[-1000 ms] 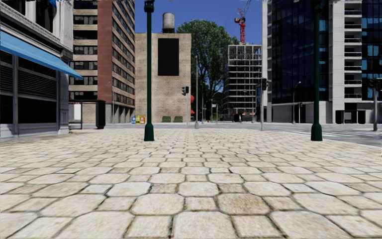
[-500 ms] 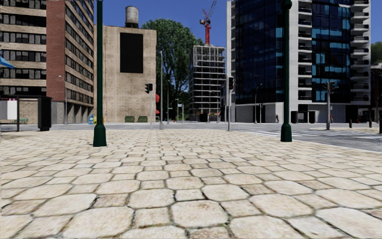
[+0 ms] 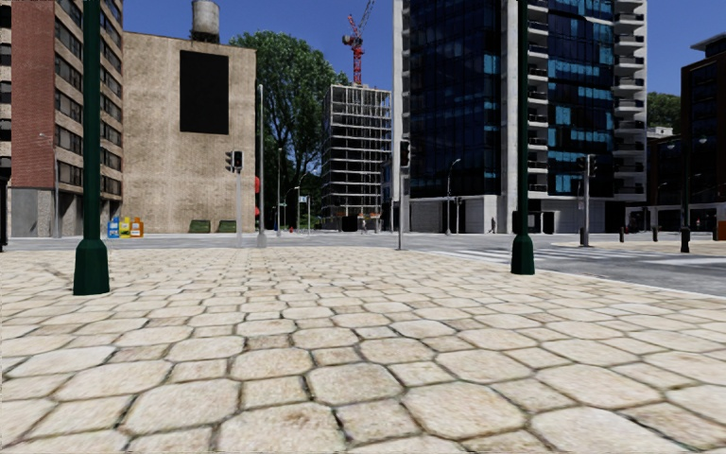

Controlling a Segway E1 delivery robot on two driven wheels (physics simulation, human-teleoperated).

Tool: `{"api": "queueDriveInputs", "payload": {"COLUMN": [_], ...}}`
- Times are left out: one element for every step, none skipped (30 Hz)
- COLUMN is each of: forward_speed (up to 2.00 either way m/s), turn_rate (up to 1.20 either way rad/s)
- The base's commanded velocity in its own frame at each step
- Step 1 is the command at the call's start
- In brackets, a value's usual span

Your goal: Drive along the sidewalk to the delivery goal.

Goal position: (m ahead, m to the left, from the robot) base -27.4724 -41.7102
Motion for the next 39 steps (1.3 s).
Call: {"api": "queueDriveInputs", "payload": {"forward_speed": [2.0, 2.0, 2.0, 2.0, 2.0, 2.0, 2.0, 2.0, 2.0, 2.0, 2.0, 2.0, 2.0, 2.0, 2.0, 2.0, 2.0, 2.0, 2.0, 2.0, 2.0, 2.0, 2.0, 2.0, 2.0, 2.0, 2.0, 2.0, 2.0, 2.0, 2.0, 2.0, 2.0, 2.0, 2.0, 2.0, 2.0, 2.0, 2.0], "turn_rate": [0.0, 0.0, 0.0, 0.0, 0.0, 0.0, 0.0, 0.0, 0.0, 0.0, 0.0, 0.0, 0.0, 0.0, 0.0, 0.0, 0.0, 0.0, 0.0, 0.0, 0.0, 0.0, 0.0, 0.0, 0.0, 0.0, 0.0, 0.0, 0.0, 0.0, 0.0, 0.0, 0.0, 0.0, 0.0, 0.0, 0.0, 0.0, 0.0]}}
